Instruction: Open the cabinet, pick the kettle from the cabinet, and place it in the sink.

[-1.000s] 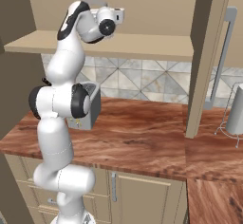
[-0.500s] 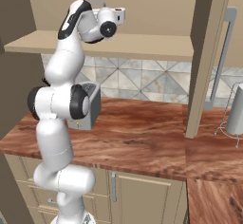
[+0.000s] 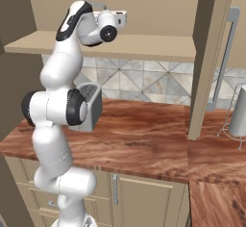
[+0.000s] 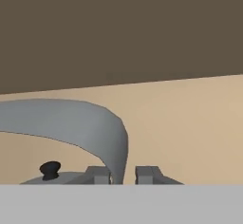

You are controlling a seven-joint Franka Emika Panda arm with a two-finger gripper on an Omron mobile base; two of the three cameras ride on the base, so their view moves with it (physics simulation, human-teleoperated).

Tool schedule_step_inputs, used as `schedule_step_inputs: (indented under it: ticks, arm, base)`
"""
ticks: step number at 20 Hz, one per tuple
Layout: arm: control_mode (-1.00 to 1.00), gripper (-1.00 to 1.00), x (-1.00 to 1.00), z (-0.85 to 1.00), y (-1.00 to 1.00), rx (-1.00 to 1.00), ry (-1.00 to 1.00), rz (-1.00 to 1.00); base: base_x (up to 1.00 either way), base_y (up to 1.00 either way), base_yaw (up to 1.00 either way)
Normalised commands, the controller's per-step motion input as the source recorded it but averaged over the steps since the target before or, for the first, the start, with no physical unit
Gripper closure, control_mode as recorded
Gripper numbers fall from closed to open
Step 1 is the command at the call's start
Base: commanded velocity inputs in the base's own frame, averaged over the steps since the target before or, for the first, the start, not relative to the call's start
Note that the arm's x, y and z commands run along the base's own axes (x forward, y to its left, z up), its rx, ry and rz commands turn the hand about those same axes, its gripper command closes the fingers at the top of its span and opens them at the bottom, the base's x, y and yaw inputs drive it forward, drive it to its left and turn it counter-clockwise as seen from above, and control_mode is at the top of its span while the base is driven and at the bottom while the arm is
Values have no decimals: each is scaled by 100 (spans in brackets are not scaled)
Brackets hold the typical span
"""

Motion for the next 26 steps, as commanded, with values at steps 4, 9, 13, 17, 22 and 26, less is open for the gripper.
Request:
schedule_step_inputs:
  ticks: [4, 9, 13, 17, 22, 26]
  arm:
    - [-100, 100, -46, 0, 0, 9, 0, -1]
    - [-100, 100, -54, 0, 0, 7, 0, -2]
    - [-100, 100, -61, 0, -1, 9, 0, -5]
    - [-100, 100, -60, 0, 0, 3, 0, -3]
    - [-100, 100, -59, 0, 0, 3, 0, -3]
    - [-100, 100, -61, 0, -1, 1, 0, 0]
  base:
    - [0, 0, 0]
    - [0, 0, 0]
    - [0, 0, 0]
    - [0, 0, 0]
    - [0, 0, 0]
    - [0, 0, 0]
